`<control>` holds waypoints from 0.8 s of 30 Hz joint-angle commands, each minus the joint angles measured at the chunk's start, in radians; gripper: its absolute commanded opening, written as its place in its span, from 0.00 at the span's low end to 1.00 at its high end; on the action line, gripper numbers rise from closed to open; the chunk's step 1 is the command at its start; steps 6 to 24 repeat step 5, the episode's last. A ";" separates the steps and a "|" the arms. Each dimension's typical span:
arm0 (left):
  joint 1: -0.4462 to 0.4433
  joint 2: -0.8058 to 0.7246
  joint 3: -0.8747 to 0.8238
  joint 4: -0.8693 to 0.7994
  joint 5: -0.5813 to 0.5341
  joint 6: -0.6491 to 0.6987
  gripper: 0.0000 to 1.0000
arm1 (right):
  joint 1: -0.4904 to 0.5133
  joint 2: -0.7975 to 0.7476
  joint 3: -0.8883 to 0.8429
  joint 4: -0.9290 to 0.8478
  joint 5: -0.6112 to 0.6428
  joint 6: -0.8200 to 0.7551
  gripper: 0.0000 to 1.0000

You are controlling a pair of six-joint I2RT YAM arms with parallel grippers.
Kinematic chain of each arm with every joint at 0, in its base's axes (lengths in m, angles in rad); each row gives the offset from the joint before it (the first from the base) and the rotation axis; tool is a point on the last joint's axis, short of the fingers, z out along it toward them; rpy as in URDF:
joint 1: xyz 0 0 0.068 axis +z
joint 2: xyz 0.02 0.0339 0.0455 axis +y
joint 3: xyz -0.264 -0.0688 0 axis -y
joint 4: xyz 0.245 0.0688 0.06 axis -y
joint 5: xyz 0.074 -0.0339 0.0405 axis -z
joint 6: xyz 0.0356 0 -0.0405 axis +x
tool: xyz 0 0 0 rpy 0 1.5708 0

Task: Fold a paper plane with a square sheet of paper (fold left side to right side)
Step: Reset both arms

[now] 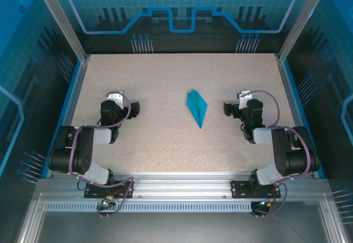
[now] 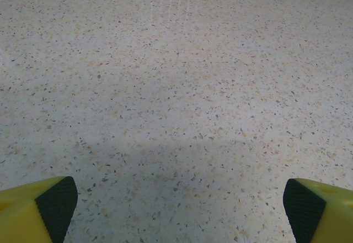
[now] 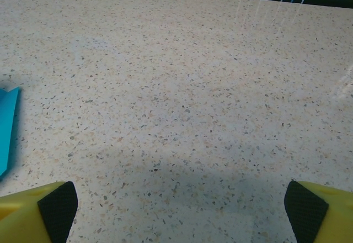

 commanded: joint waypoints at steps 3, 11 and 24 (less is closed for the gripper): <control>0.005 -0.006 0.012 0.007 -0.007 -0.007 0.99 | 0.001 0.004 0.022 0.004 -0.013 -0.016 1.00; 0.005 -0.006 0.012 0.007 -0.007 -0.007 0.99 | 0.000 0.004 0.020 0.004 -0.014 -0.016 1.00; 0.005 -0.006 0.012 0.007 -0.007 -0.007 0.99 | 0.000 0.004 0.020 0.004 -0.014 -0.016 1.00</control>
